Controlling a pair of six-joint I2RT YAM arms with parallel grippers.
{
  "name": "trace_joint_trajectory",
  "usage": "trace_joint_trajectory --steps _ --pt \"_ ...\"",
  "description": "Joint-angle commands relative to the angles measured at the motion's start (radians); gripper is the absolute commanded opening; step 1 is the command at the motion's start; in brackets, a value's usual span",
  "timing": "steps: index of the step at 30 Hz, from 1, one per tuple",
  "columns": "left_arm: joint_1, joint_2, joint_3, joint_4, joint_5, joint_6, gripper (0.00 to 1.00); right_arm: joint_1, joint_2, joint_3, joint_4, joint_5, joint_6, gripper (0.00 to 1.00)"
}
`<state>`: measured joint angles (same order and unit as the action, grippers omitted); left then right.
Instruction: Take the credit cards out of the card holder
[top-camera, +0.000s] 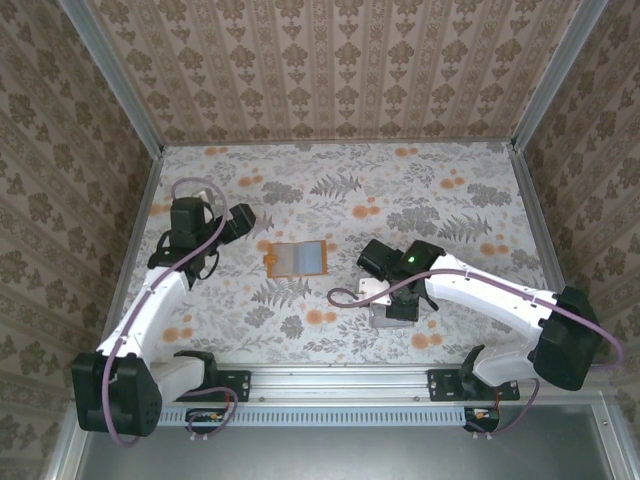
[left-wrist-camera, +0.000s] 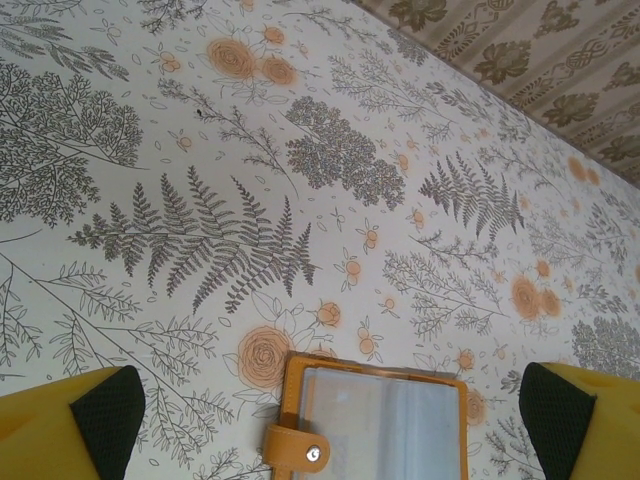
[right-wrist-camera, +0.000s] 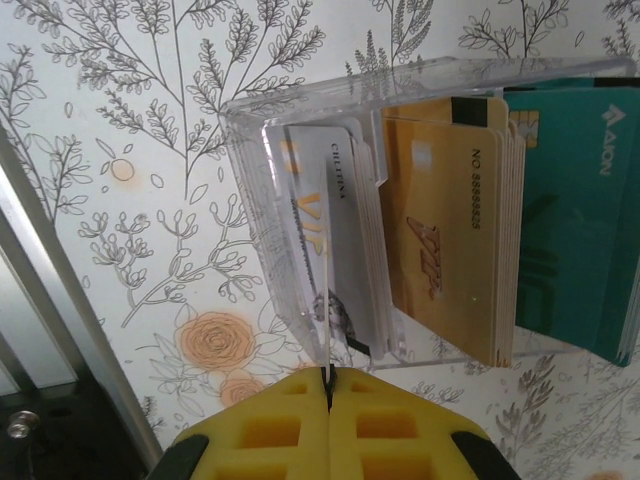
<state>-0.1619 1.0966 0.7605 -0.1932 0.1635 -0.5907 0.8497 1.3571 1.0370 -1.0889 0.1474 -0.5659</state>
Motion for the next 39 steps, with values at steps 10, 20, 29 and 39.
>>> trace_joint_trajectory --steps 10,20,29,39 --pt "0.006 -0.022 -0.027 0.002 0.028 -0.001 1.0 0.018 0.027 -0.048 0.081 0.007 -0.054 0.0" --pt "0.004 -0.021 -0.025 -0.016 0.06 0.007 1.0 0.018 0.057 -0.081 0.156 0.067 -0.017 0.19" --pt "-0.011 -0.004 -0.01 -0.074 0.062 0.035 1.0 0.002 0.058 -0.015 0.26 0.144 0.125 0.19" --pt "-0.064 0.038 0.014 -0.114 0.095 0.053 1.0 -0.028 0.248 0.239 0.277 0.307 0.603 0.0"
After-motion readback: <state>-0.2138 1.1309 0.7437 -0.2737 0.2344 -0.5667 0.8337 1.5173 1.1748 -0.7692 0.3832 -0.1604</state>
